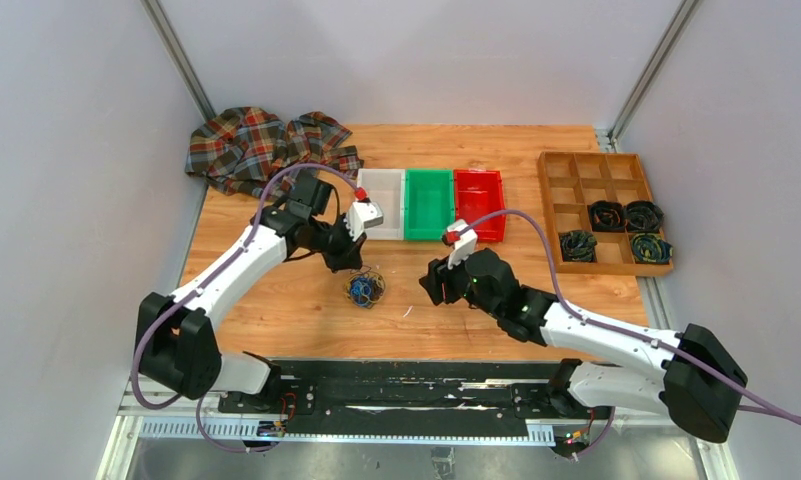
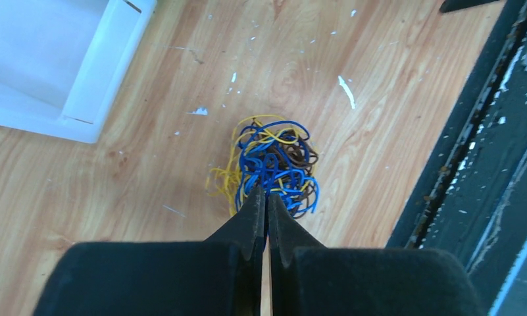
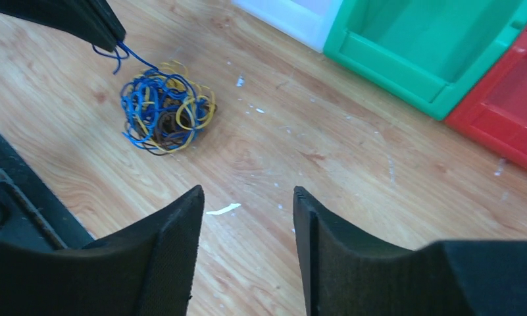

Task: Untangle the cables
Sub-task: Untie the cable.

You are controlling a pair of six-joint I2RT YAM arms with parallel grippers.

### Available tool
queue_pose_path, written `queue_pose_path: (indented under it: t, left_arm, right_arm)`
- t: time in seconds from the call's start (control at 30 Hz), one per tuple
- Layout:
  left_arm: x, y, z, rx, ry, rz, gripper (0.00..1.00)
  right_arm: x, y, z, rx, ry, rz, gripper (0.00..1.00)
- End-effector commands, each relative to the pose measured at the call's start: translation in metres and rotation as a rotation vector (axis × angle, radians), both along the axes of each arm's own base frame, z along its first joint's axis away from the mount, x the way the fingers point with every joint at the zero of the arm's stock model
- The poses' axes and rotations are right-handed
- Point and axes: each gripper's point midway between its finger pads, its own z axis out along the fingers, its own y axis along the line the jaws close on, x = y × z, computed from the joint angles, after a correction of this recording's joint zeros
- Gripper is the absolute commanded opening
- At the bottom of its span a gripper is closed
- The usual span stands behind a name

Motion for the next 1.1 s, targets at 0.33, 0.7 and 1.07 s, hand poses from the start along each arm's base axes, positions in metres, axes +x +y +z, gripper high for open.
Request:
queue_pose_path:
  t: [0.33, 0.7, 1.07]
  left_arm:
    - [-0.047, -0.005, 0.105, -0.171, 0.103, 0.142, 0.01]
    - [-0.057, -0.019, 0.18, -0.335, 0.09, 0.144, 0.01]
    - [-0.071, -0.028, 0.304, -0.53, -0.058, 0.08, 0.01]
  right_arm:
    - [-0.012, 0.106, 0.091, 0.365, -0.075, 0.204, 0.65]
    - [-0.015, 0.15, 0.103, 0.384, -0.064, 0.305, 0.64]
    - [-0.003, 0.164, 0.08, 0.362, -0.04, 0.28, 0.47]
